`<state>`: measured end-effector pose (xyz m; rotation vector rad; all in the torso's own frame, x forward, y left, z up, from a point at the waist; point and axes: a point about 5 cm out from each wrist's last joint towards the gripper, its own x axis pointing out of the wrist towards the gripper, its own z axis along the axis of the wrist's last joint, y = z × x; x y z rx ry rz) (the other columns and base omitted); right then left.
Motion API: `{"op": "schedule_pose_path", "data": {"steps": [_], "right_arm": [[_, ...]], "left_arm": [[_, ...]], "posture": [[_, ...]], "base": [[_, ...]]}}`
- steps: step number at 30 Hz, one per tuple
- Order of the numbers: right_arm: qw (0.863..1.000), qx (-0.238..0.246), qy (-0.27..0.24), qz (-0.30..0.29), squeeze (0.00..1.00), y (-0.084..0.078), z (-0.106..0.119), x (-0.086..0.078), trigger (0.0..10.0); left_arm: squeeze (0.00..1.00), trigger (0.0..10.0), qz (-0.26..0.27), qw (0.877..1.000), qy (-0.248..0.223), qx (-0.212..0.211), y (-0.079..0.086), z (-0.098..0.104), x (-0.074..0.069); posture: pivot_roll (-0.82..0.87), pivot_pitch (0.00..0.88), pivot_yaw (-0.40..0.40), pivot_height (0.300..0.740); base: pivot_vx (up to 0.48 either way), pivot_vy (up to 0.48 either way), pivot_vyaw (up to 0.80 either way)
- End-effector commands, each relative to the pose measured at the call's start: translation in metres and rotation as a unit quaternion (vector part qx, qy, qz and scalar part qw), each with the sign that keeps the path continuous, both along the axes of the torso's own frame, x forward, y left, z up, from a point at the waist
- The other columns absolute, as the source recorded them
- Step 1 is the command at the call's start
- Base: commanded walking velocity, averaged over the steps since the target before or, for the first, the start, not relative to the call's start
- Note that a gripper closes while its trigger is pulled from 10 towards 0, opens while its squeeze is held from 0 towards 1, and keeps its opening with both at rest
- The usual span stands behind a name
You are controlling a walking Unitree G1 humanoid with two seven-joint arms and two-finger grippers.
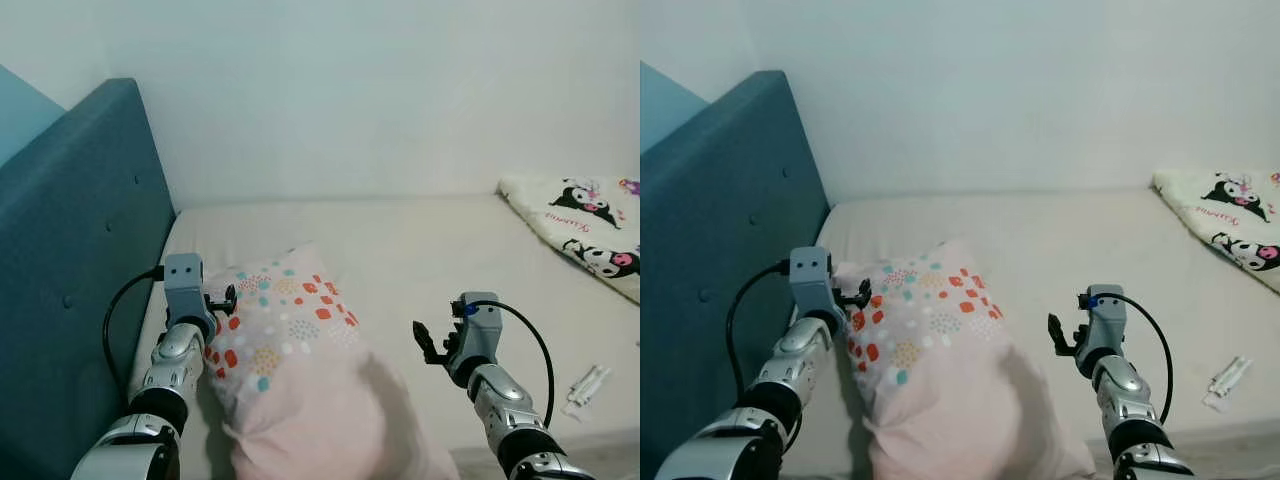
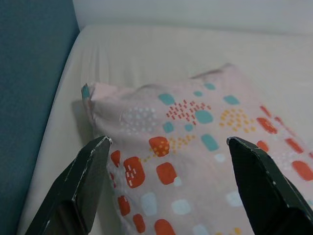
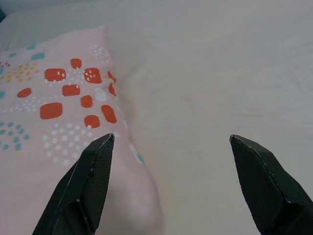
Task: Clean up the room
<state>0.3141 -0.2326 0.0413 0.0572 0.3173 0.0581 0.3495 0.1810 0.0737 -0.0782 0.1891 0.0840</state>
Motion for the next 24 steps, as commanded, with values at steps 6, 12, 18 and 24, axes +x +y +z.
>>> {"op": "schedule_pose_path", "data": {"steps": [6,12,18,24], "right_arm": [[1.0,0.01,-0.007,0.02,0.0,0.008,0.001,0.001,10.0],[0.999,0.01,-0.003,0.034,0.0,0.011,0.0,0.001,10.0],[0.998,0.005,0.047,0.041,0.0,0.006,-0.011,-0.006,10.0],[0.998,0.003,0.049,0.036,0.0,-0.001,-0.009,-0.007,10.0]], "left_arm": [[0.0,10.0,0.009,1.0,0.019,0.015,-0.001,-0.009,-0.005],[0.0,10.0,0.018,0.999,0.023,0.018,-0.001,-0.011,-0.007],[0.0,10.0,0.025,0.995,0.09,0.033,-0.003,-0.037,-0.023],[0.0,10.0,0.05,0.989,0.141,-0.003,0.006,-0.054,-0.035]], "posture": [[-0.01,0.0,-0.01,0.74],[-0.01,0.0,-0.009,0.74],[0.0,0.0,-0.006,0.725],[0.0,0.0,-0.008,0.7]], "base": [[0.0,0.0,0.0],[0.0,0.0,0.0],[0.0,0.0,0.0],[0.0,0.0,0.0]]}}
